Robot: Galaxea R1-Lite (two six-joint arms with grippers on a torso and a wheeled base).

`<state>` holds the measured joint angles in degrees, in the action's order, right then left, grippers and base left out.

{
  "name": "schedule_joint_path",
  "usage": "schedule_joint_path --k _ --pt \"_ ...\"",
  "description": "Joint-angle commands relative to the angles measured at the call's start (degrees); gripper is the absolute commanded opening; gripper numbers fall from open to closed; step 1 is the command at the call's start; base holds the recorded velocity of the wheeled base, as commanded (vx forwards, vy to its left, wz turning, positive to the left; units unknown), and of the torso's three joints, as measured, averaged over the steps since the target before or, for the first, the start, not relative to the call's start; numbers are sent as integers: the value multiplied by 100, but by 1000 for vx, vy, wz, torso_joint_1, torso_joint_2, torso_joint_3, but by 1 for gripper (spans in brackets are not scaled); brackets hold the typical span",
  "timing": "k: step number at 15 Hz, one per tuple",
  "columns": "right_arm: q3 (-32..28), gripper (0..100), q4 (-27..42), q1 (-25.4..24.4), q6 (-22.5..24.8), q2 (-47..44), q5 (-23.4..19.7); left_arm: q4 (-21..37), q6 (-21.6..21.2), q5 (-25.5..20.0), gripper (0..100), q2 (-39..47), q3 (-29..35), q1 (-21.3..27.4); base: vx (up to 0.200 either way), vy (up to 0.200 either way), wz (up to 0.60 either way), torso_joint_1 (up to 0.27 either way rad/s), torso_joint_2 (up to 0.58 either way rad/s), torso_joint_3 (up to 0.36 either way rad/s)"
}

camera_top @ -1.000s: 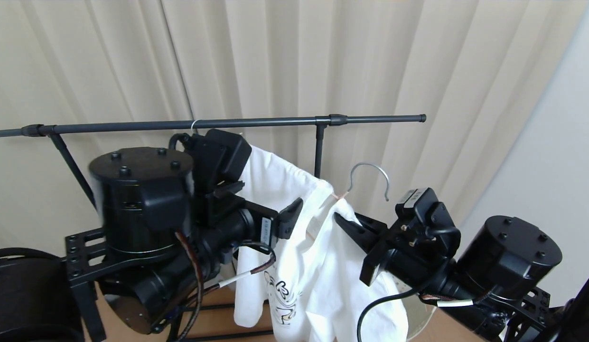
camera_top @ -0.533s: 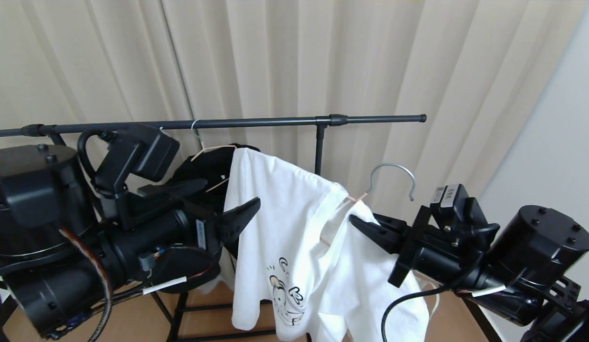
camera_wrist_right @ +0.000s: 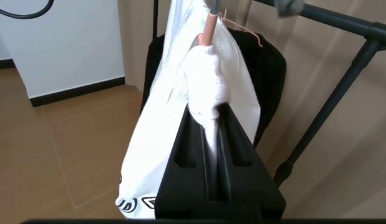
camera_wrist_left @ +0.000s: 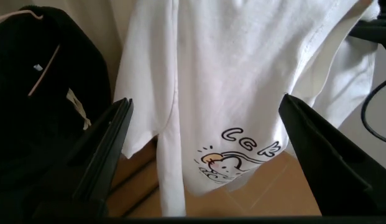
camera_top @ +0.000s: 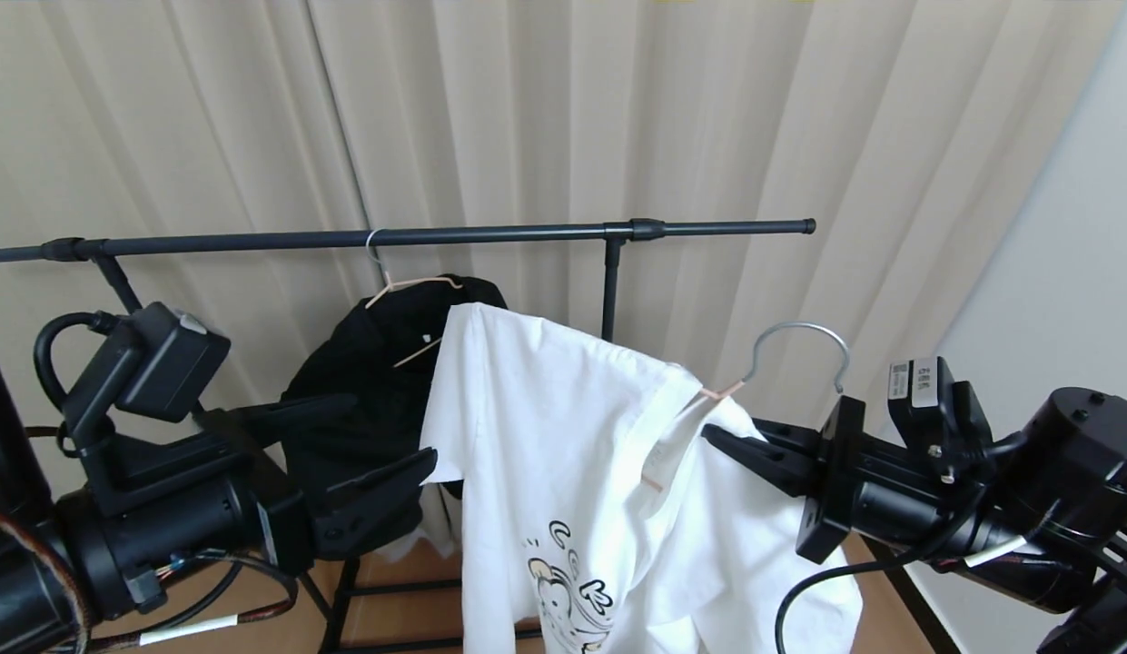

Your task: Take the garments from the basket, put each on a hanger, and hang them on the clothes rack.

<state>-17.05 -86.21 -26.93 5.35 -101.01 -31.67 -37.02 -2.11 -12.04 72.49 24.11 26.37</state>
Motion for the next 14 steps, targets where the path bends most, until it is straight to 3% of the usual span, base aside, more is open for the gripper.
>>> schedule_joint_path --k 1,6,8,11,14 --pt "176 0 -1 3 19 196 -76 -7 -35 -88 100 -217 -302 -53 0 0 0 0 0 0" --pt "431 0 -1 3 10 398 -568 -525 -9 -123 100 -41 -566 -185 0 0 0 0 0 0" --pt "554 0 17 3 10 591 -885 -815 -9 -518 100 292 -645 -501 0 0 0 0 0 0" --pt "624 0 8 3 10 609 -911 -1299 9 -861 100 539 -829 -747 0 0 0 0 0 0" --pt "712 0 -1 3 10 653 -1236 -1404 26 -1090 100 723 -847 -905 0 0 0 0 0 0"
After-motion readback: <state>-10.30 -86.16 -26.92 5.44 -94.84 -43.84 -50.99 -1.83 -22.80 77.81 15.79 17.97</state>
